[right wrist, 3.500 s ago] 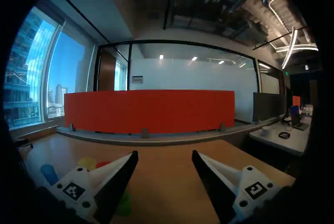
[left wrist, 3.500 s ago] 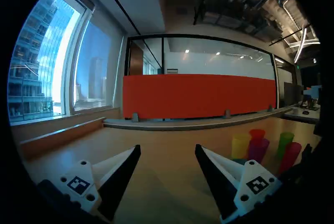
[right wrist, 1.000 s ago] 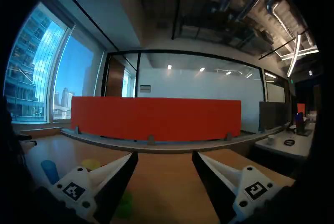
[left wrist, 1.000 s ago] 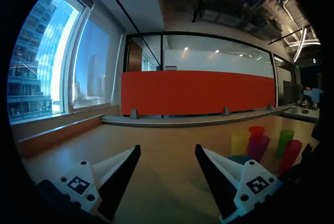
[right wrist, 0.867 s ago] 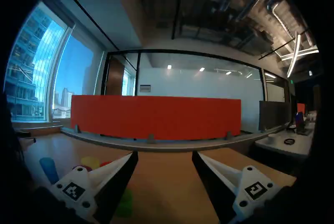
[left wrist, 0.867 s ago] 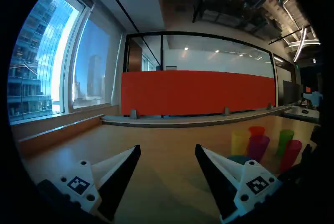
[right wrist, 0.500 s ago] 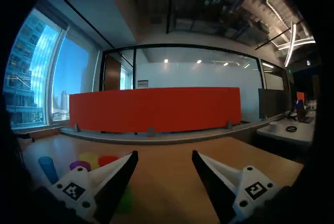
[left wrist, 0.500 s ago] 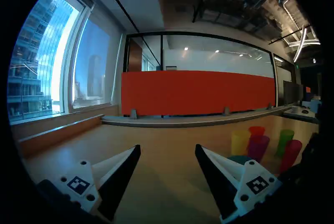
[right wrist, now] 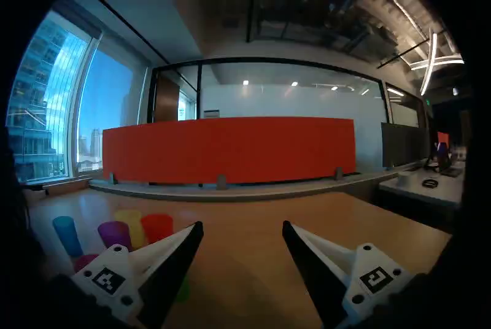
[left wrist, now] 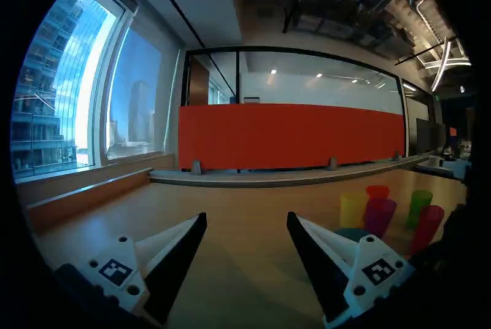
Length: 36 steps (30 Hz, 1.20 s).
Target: Pour water
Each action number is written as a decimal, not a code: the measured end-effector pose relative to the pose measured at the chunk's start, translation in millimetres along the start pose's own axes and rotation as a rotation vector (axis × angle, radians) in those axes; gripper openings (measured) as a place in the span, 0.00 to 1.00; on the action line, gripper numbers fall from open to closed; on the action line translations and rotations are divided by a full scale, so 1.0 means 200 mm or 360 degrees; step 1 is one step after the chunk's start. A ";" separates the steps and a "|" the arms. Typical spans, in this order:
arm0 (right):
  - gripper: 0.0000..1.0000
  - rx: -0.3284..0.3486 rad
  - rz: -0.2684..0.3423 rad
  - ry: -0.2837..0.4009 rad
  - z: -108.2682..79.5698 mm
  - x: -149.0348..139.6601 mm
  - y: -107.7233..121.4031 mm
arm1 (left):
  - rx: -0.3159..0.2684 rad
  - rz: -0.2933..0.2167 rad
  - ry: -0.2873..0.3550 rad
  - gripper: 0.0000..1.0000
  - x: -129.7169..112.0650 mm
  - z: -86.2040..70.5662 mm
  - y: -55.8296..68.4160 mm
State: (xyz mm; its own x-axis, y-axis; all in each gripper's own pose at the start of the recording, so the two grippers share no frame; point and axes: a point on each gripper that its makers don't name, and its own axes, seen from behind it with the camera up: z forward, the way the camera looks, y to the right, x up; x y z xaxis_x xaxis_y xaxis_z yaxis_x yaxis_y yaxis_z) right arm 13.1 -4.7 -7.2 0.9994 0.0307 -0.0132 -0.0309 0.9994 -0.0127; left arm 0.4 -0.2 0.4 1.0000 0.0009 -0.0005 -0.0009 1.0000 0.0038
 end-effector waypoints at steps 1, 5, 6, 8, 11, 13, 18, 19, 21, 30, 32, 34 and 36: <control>1.00 0.0000 0.0000 -0.0001 0.00 0.00 0.00 | 0.0000 0.0000 0.0000 0.97 0.00 0.00 0.00; 1.00 -0.0004 -0.0007 -0.0010 0.01 -0.03 0.01 | 0.0000 0.0000 0.0000 0.97 0.00 0.00 0.00; 1.00 -0.0007 -0.0011 -0.0014 0.01 -0.03 0.01 | 0.0000 0.0000 0.0000 0.97 0.00 0.00 0.00; 1.00 -0.0011 -0.0019 -0.0021 0.02 -0.04 0.02 | 0.0000 0.0000 0.0000 0.97 0.00 0.00 0.00; 1.00 -0.0012 -0.0035 -0.0024 0.02 -0.05 0.02 | 0.0000 0.0000 0.0000 0.97 0.00 0.00 0.00; 1.00 -0.0015 -0.0042 -0.0026 0.03 -0.06 0.03 | 0.0000 0.0000 0.0000 0.97 0.00 0.00 0.00; 1.00 -0.0019 -0.0044 -0.0030 0.03 -0.07 0.04 | 0.0000 0.0000 0.0000 0.97 0.00 0.00 0.00; 1.00 -0.0020 -0.0044 -0.0028 0.03 -0.07 0.04 | 0.0000 0.0000 0.0000 0.97 0.00 0.00 0.00; 1.00 -0.0020 -0.0045 -0.0024 0.02 -0.06 0.04 | 0.0000 0.0000 0.0000 0.97 0.00 0.00 0.00; 1.00 -0.0015 -0.0051 -0.0019 0.01 -0.06 0.03 | 0.0000 0.0000 0.0000 0.97 0.00 0.00 0.00; 1.00 -0.0014 -0.0051 -0.0019 0.00 -0.06 0.03 | 0.0000 0.0000 0.0000 0.97 0.00 0.00 0.00; 1.00 -0.0014 -0.0051 -0.0019 0.00 -0.06 0.03 | 0.0000 0.0000 0.0000 0.97 0.00 0.00 0.00; 1.00 -0.0014 -0.0051 -0.0019 0.00 -0.06 0.03 | 0.0000 0.0000 0.0000 0.97 0.00 0.00 0.00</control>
State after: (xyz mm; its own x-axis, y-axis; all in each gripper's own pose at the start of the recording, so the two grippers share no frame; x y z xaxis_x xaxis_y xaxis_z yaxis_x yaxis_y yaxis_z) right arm 1.1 1.9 -6.7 1.0000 -0.0009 -0.0007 0.0009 0.9998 -0.0215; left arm 0.5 0.6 1.4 1.0000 0.0009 -0.0005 -0.0009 1.0000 0.0038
